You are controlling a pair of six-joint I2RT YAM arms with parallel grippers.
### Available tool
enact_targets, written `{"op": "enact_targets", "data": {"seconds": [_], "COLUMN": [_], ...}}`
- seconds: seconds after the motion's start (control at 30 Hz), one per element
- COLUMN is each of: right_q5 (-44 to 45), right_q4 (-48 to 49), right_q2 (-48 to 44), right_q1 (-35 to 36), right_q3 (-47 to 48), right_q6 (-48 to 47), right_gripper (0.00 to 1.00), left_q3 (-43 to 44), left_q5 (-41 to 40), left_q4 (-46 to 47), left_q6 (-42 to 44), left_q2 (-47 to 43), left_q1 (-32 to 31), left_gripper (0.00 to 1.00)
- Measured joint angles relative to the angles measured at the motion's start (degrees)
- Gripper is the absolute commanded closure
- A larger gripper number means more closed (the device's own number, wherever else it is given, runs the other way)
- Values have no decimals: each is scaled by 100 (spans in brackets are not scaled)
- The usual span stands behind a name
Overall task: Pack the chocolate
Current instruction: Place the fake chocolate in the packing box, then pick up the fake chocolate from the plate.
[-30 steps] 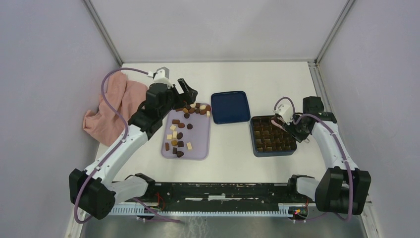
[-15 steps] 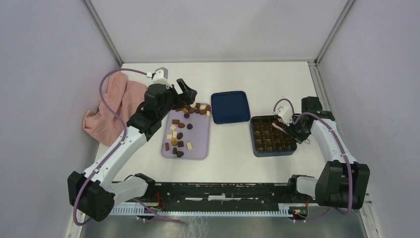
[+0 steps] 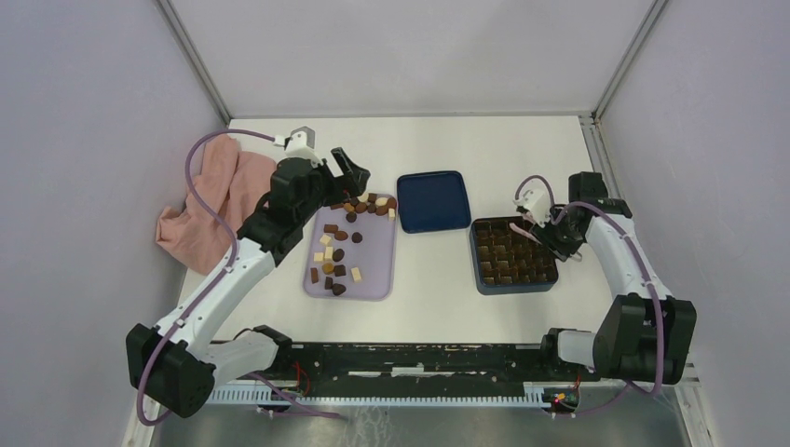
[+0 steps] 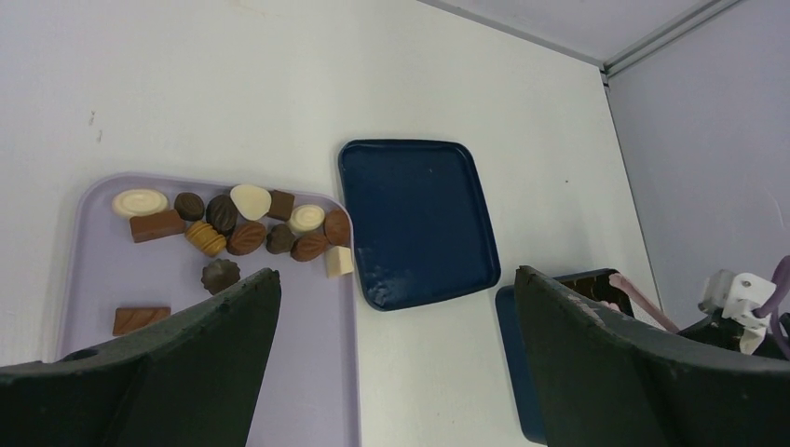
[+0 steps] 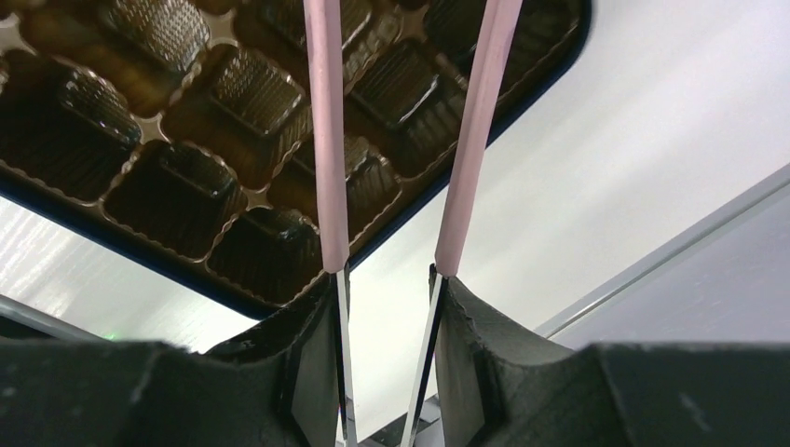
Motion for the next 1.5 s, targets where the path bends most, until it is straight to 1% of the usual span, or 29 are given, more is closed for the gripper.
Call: {"op": "enact_targets", "data": {"seconds": [0.2, 0.33, 0.4, 0.57, 0.67, 0.7, 0.73, 0.83, 0.93, 1.0, 1.23, 1.5], "right_q5": [-708, -1117, -1224, -1410, -1460, -1458, -1421, -1244, -1029, -922, -564, -323], "right_q4": [-74, -92, -74, 83, 192, 240, 306, 450, 597, 675, 798, 785], "right_q2": [-46, -66, -52, 227, 588, 713, 844, 1182, 1593, 1908, 2887, 3401], "right_q1": [15, 326, 789, 2393, 3165, 3248, 3681, 4404, 5058, 5333, 5705, 5917], "right_q3": [496, 745, 879, 1198, 1346, 1366, 1373, 1373, 1410, 1471, 2096, 2782], "right_q6": [-103, -177, -186, -144, -81, -50, -24, 48, 107, 155, 299, 319], "right_gripper": [60, 60, 60, 61, 61, 61, 60, 60, 60, 60, 59, 58], "left_q3": [0, 7, 37, 179, 184, 184, 184, 184, 179, 157, 111, 111], "left_q5": [-22, -142, -214, -490, -651, -697, -752, -903, -1036, -1104, -1357, -1508], "left_q4": [-52, -203, -341, -664, -815, -839, -866, -957, -1016, -1029, -1161, -1298], "left_q6": [7, 61, 140, 363, 367, 365, 365, 363, 361, 358, 358, 358], "left_q2": [-66, -151, -219, -433, -651, -713, -782, -997, -1167, -1255, -1353, -1349], "left_q1": [0, 0, 0, 0, 0, 0, 0, 0, 0, 0, 0, 0], "left_gripper": [0, 0, 0, 0, 0, 0, 0, 0, 0, 0, 0, 0]}}
